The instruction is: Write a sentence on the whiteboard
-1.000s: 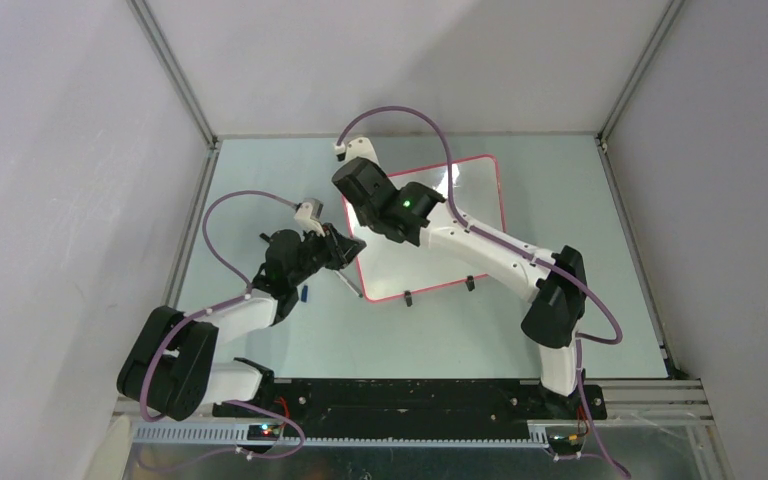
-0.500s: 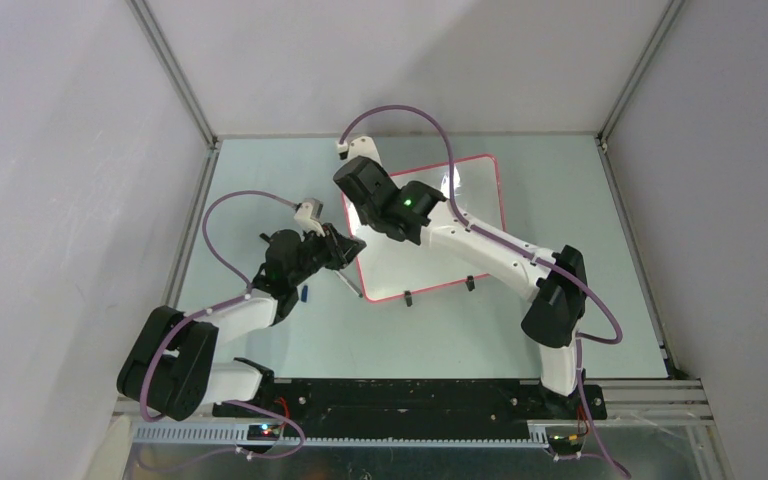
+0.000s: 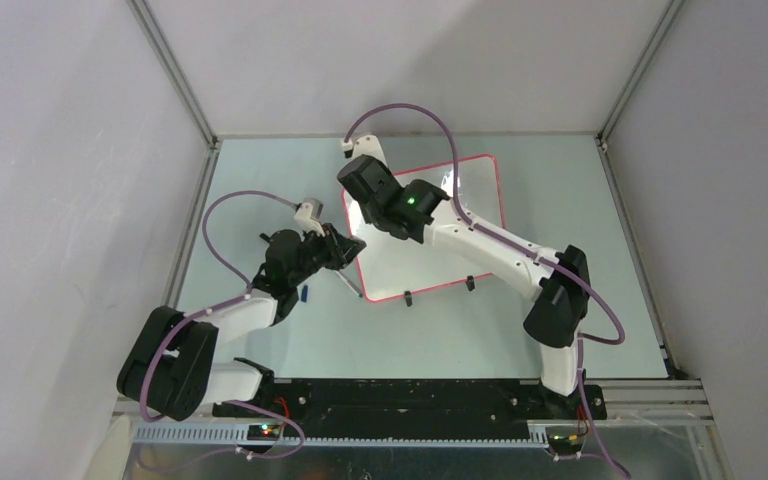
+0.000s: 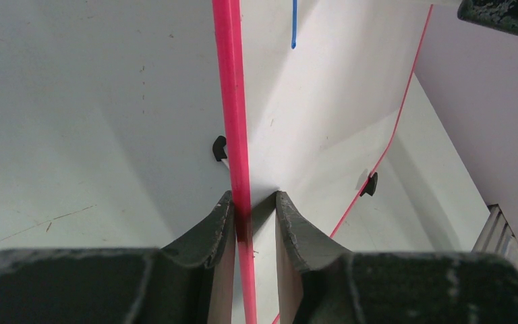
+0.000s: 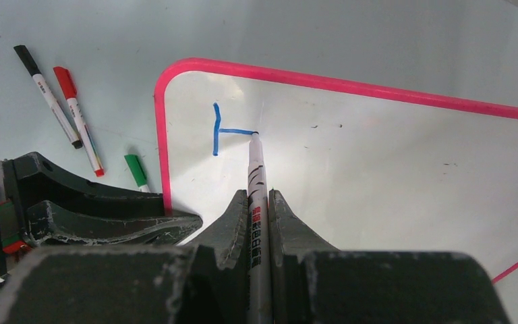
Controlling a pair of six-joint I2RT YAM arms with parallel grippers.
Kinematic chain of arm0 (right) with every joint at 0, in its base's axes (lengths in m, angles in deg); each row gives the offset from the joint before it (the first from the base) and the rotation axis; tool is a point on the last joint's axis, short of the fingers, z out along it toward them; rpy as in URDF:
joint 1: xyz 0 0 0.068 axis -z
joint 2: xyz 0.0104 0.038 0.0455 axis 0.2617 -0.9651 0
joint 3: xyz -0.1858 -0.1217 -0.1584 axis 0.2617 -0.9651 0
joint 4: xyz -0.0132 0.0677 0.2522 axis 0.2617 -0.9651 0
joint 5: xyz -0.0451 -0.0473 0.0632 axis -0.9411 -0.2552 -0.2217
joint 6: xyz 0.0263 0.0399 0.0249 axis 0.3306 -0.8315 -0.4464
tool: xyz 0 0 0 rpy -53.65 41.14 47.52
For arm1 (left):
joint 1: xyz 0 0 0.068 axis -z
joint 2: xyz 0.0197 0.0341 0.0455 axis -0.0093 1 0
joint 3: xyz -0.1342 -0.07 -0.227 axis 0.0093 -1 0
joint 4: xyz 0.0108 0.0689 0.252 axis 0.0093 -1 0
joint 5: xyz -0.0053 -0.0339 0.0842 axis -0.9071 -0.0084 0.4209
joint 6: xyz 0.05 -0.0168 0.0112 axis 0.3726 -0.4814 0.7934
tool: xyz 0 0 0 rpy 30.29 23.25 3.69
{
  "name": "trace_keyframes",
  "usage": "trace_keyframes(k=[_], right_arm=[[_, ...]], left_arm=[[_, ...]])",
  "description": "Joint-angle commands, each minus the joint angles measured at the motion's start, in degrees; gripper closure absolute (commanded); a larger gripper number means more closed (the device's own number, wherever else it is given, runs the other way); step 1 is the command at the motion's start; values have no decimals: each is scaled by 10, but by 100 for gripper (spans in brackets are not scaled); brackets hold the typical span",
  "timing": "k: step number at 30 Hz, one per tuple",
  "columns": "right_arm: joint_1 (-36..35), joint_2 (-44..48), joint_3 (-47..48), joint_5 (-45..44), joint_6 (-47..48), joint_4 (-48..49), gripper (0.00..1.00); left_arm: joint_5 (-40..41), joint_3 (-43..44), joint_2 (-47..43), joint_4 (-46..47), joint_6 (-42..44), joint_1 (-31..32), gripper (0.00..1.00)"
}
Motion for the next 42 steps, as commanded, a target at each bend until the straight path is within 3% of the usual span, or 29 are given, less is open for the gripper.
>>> trace_keyframes(k=[1, 42], right_arm=[[9, 29, -8, -10, -9, 9, 100], [17, 1, 47, 16, 3, 8, 100]], left_arm=[[26, 9, -14, -10, 24, -1, 92], [26, 9, -14, -10, 24, 0, 92]])
